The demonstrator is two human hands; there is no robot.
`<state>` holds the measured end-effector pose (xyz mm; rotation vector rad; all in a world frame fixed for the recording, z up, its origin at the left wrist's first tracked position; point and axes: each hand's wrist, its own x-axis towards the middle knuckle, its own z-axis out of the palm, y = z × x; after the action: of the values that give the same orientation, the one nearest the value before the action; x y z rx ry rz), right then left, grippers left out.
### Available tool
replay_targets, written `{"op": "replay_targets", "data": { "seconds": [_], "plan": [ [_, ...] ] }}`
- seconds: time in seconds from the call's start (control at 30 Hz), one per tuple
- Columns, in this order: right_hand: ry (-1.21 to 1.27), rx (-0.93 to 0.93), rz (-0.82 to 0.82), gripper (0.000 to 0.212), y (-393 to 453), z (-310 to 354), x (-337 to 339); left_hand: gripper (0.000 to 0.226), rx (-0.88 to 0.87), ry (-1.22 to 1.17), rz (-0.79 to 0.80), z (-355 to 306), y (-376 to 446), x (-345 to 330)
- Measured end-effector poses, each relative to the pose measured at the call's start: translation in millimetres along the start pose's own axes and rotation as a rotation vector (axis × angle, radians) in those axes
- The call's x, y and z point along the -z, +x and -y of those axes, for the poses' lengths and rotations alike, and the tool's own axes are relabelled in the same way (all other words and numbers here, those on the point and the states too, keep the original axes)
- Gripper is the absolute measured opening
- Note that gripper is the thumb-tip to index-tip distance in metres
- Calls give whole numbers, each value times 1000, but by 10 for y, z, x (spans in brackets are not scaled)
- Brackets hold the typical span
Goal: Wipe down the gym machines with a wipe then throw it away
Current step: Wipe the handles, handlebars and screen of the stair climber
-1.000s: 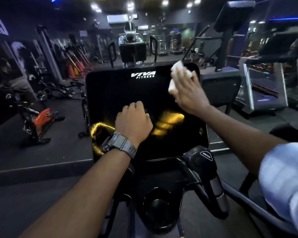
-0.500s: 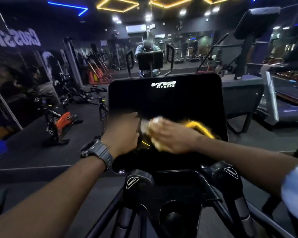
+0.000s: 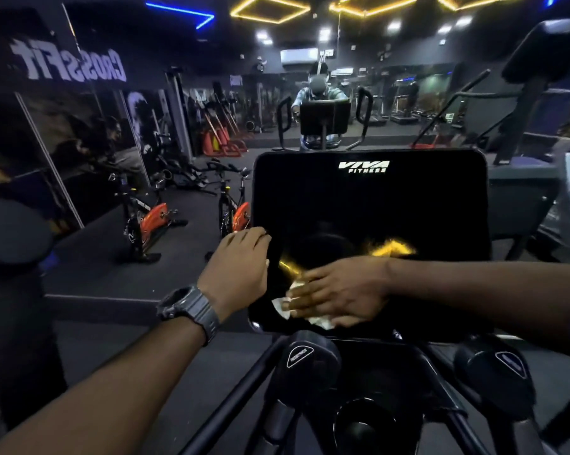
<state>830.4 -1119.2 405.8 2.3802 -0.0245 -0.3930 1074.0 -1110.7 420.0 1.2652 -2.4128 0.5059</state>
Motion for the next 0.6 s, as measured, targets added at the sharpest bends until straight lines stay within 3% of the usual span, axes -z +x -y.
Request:
{"op": "replay_targets", "data": {
  "seconds": [0.03, 0.17, 0.2, 0.23, 0.33, 0.4, 0.43, 0.53, 0.6],
  "plan": [
    [-40, -30, -14, 50, -48, -167, 3, 42, -8, 2, -8, 4, -13, -2],
    [-115, -841, -50, 57, -298, -897, 201, 46, -20, -29, -21, 7, -31, -33],
    [-117, -906, -54, 57, -252, -857, 196, 44, -10, -50, -33, 4, -33, -37],
    [-115, -841, -86, 55, -141, -724, 133, 42, 4, -73, -47, 3, -30, -24],
    [-27, -178, 12, 53, 264, -164, 40, 38, 42, -125, -99, 16, -13, 44],
    [-86, -100, 32, 50, 319, -314, 101, 37, 49, -150, -115, 21, 28, 70],
    [-130, -230, -2, 47, 313, -501, 92, 37, 56, -166, -122, 15, 55, 78],
    [-113, -879, 74, 58, 21, -1002, 293, 41, 62, -184, -156, -48, 145, 86],
    [-63, -1067, -3, 60, -72, -995, 290, 41, 49, -184, -174, -100, 209, 96]
  ]
}}
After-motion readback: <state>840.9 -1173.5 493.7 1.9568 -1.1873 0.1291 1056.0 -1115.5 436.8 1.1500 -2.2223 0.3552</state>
